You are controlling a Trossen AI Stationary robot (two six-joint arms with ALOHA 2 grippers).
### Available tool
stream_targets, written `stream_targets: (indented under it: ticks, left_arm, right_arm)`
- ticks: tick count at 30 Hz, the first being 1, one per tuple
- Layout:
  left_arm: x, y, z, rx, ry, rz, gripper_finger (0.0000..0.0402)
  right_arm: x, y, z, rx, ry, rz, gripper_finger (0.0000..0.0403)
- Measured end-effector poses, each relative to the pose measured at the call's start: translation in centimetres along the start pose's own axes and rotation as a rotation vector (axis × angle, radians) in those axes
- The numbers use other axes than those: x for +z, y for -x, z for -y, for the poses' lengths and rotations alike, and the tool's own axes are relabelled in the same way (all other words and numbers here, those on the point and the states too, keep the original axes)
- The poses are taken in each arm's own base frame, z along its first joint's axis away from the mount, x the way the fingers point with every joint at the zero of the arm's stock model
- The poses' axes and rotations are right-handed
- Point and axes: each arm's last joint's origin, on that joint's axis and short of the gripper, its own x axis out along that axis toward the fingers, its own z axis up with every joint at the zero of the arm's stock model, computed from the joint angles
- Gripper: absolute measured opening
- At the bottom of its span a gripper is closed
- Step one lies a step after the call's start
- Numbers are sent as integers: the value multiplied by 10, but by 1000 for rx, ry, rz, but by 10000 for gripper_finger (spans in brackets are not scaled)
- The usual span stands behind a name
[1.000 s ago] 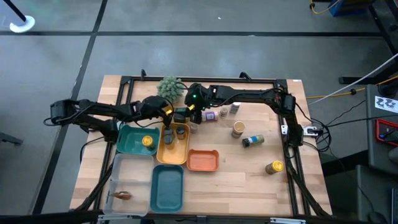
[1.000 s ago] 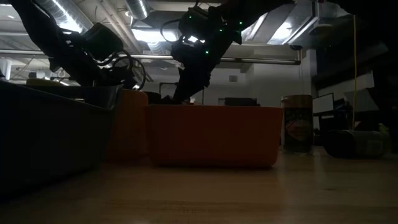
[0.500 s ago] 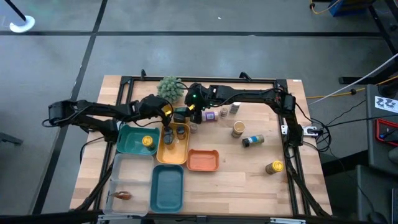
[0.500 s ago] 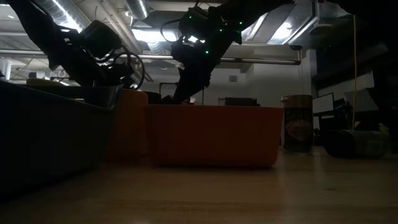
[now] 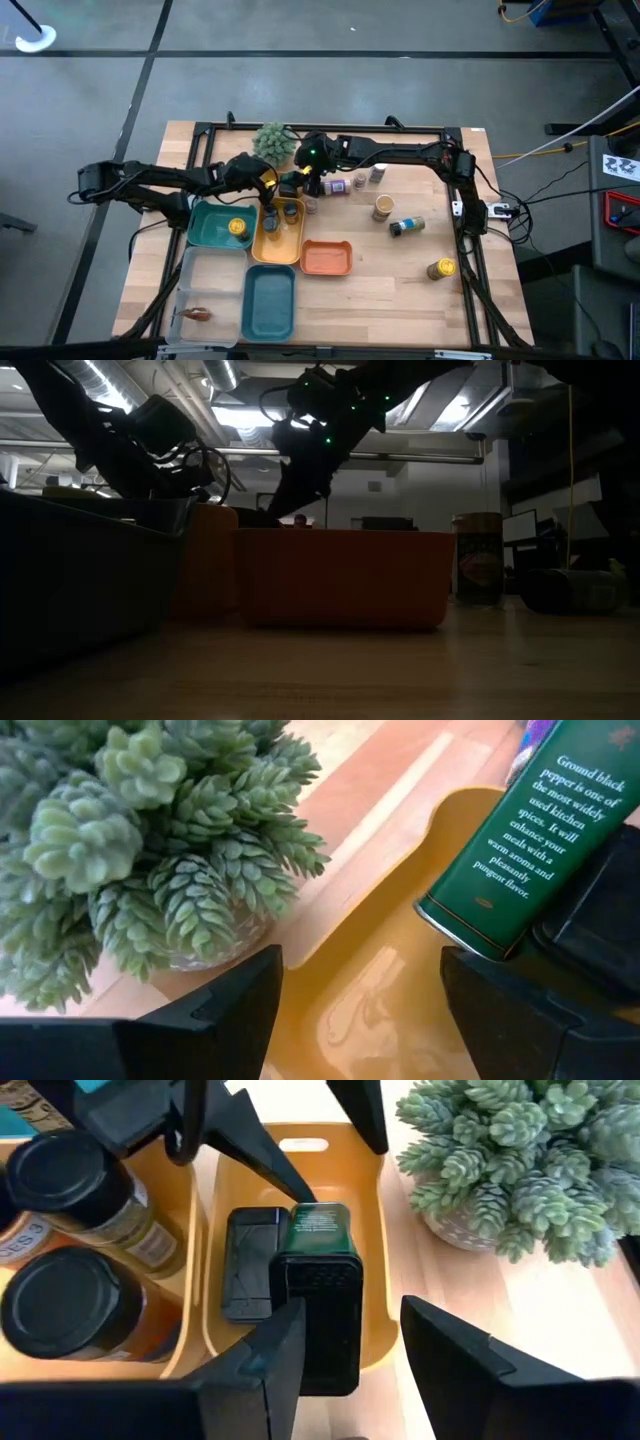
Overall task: Sort spices by type
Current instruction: Put the black seasoning can into the top yellow bin, then put the brown seasoning bottle into the orange bin
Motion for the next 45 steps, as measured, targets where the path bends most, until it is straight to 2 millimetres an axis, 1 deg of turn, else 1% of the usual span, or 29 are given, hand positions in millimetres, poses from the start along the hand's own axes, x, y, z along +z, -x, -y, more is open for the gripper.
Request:
stream_targets:
  ticks: [8,27,32,37,40,45]
  left_arm:
    - [0,0,0,-1,-117,0,263]
    - [-2,2,-1,6,-111,-22,263]
    - [2,14,-3,5,-84,-1,263]
    - [12,30,-6,-1,-62,97,263]
    - [18,42,-9,-5,-56,163,263]
    - [20,61,-13,-6,-61,223,263]
  right_arm:
    - [0,0,0,4,0,-1,167]
    - [0,1,0,3,0,-6,167]
    - [2,6,0,1,1,7,167]
    - [2,6,-1,1,-12,6,171]
    - [2,6,-1,1,-57,5,187]
    - [2,6,0,-8,-106,3,232]
